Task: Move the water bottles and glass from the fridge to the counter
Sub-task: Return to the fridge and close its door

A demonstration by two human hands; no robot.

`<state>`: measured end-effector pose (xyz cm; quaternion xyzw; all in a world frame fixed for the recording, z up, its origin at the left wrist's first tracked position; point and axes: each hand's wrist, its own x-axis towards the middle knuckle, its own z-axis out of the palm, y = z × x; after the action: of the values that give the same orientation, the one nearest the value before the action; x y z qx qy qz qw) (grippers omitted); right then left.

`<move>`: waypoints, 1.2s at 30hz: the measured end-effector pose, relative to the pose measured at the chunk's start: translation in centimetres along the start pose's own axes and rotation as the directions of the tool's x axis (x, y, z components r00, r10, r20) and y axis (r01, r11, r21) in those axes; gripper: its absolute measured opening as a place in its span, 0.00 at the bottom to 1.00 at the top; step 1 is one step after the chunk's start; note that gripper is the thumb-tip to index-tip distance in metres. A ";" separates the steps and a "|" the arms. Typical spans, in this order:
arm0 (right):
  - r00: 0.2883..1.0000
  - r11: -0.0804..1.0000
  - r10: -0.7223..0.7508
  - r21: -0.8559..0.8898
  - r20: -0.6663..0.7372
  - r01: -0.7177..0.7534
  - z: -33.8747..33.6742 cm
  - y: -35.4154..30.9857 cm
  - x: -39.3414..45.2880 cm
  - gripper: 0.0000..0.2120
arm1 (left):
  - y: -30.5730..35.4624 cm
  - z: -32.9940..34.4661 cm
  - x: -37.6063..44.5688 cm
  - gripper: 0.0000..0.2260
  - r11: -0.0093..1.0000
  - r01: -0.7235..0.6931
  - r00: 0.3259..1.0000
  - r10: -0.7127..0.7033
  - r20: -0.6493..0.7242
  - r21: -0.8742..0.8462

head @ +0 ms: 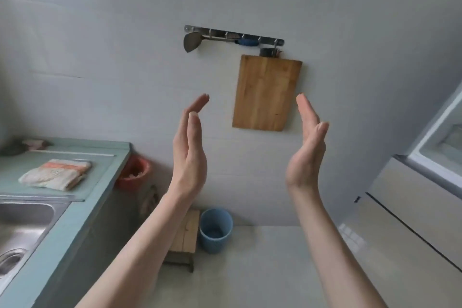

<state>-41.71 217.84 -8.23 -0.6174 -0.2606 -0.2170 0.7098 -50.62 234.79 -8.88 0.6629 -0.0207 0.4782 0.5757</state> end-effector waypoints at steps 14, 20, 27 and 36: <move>0.933 0.954 -0.173 -0.290 -0.315 0.079 -18.6 4.4 8.3 0.48 | -4.8 25.1 2.7 0.23 0.941 0.089 0.945 0.023 0.326 -0.325; 0.857 0.924 -0.221 -0.380 -0.466 0.031 -24.4 5.4 12.9 0.40 | -7.1 35.0 4.8 0.25 0.900 0.121 0.886 0.093 0.454 -0.420; 0.760 0.828 -0.341 -0.559 -0.554 -0.036 -30.7 5.8 17.4 0.46 | -9.2 45.4 6.3 0.27 0.830 0.210 0.784 0.173 0.596 -0.517; 0.575 0.732 -0.460 -0.656 -0.677 -0.187 -40.5 1.0 14.5 0.34 | -7.4 57.6 1.4 0.27 0.715 0.366 0.647 0.265 0.715 -0.596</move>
<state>-25.80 178.15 -3.92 -0.6346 0.1355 -0.6086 0.4566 -10.45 192.95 -6.58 0.5320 -0.4181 0.0915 0.7306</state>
